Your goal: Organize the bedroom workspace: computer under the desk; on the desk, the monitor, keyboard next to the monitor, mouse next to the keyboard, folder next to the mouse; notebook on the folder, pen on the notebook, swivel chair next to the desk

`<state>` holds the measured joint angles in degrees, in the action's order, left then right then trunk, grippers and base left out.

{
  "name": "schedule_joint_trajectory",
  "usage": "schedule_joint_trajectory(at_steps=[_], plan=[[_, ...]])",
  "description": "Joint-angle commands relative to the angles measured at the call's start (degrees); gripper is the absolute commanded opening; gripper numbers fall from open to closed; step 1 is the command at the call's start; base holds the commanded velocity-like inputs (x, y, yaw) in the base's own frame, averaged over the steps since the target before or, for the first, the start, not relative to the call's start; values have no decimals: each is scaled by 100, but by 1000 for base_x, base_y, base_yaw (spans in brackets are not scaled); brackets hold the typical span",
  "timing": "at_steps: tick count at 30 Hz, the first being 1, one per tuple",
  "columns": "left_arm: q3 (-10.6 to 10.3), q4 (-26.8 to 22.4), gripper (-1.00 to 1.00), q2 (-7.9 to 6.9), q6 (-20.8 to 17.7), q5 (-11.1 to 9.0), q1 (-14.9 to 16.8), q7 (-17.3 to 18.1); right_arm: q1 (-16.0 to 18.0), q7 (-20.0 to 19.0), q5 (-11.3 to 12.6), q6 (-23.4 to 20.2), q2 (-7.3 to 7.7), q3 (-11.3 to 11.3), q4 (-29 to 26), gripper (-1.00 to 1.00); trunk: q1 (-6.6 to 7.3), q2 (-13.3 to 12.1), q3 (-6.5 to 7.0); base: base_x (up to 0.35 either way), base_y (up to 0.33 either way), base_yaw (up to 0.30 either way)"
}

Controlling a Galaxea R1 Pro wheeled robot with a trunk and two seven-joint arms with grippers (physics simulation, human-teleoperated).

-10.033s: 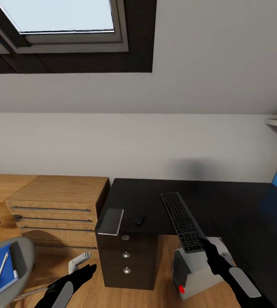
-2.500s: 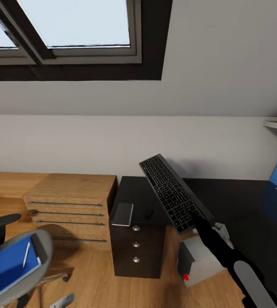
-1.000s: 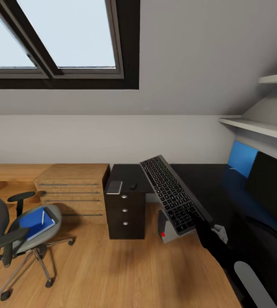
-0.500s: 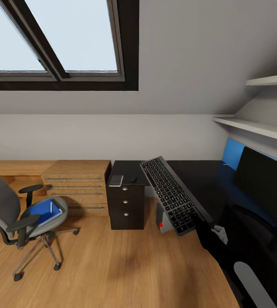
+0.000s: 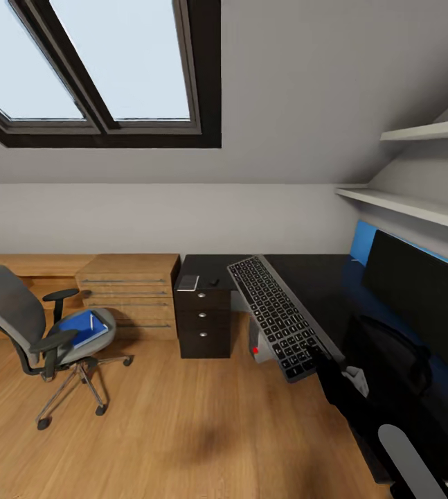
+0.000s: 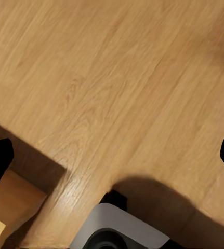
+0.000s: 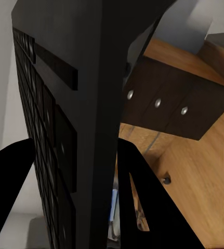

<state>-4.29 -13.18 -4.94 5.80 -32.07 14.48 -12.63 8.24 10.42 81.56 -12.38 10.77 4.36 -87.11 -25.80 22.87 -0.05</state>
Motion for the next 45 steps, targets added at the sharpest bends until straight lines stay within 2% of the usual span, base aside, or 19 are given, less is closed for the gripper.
schedule_joint_trajectory(at_steps=[1, 10, 14, 15, 18, 19, 21, 22, 26, 33, 34, 35, 36, 45], plan=[[-46, -1, 100, 0, 18, -44, 2, -34, 2, 39, 55, 8, 0, 9, -8, -100, 1, 5, -3, -342, -129, 0], [-53, -1, 100, 16, 3, -36, 2, -45, 2, 33, 96, -7, -7, 12, 158, -100, 1, 5, -3, -335, -146, 0], [-50, -1, 100, 15, 12, -36, 2, -40, 2, 34, 236, 8, -12, 12, 378, -100, 1, 5, -3, -161, -114, 0], [-50, -1, 100, 15, 14, -36, 2, -40, 2, 34, 328, 11, -12, 10, 508, -100, 1, 5, -3, -62, -45, 0], [-53, 7, 100, 15, 20, -36, 2, -37, 2, 31, 818, 36, -13, -81, 832, -100, 1, 5, -3, -22, -16, 0], [-54, 90, 100, 12, 25, -23, 2, -38, 2, 30, 1160, 128, -13, -209, 914, -100, 1, 5, -3, -3, -125, 0], [-54, 118, 100, 13, 25, -18, 2, -38, 2, 30, 1217, 182, -13, -240, 927, -100, 1, 5, -3, -2, -176, 0], [-55, 150, 100, 11, 26, -12, 2, -38, 2, 30, 1291, 374, -13, -277, 993, -100, 1, 5, -3, -1, -269, 0], [-53, 165, 100, 11, 34, -10, 1, -38, 10, 34, 1324, 700, -13, -294, 1146, -100, 1, 5, -3, 0, -294, 0], [-53, 166, 100, 11, 35, -9, 2, -38, 17, 83, 1327, 752, -13, -295, 1181, -100, 1, 5, -3, 0, -307, 0], [-53, 169, 100, 11, 75, -12, 2, -38, 29, 107, 1327, 754, -13, -292, 1276, -100, 1, 5, -3, 0, -308, 0], [-55, 295, 100, 18, 513, -16, 2, -25, 105, 124, 1337, 747, -13, -288, 1757, -100, 1, 5, -3, 0, -270, 0], [-55, 331, 100, 18, 575, -14, 2, -23, 124, 125, 1337, 747, -15, -287, 1815, -100, 1, 5, -3, 0, -195, 0], [-55, 403, 100, 19, 714, -6, 2, -20, 220, 126, 1327, 756, -21, -287, 2128, -100, 1, 5, -3, 1, -37, 0]])
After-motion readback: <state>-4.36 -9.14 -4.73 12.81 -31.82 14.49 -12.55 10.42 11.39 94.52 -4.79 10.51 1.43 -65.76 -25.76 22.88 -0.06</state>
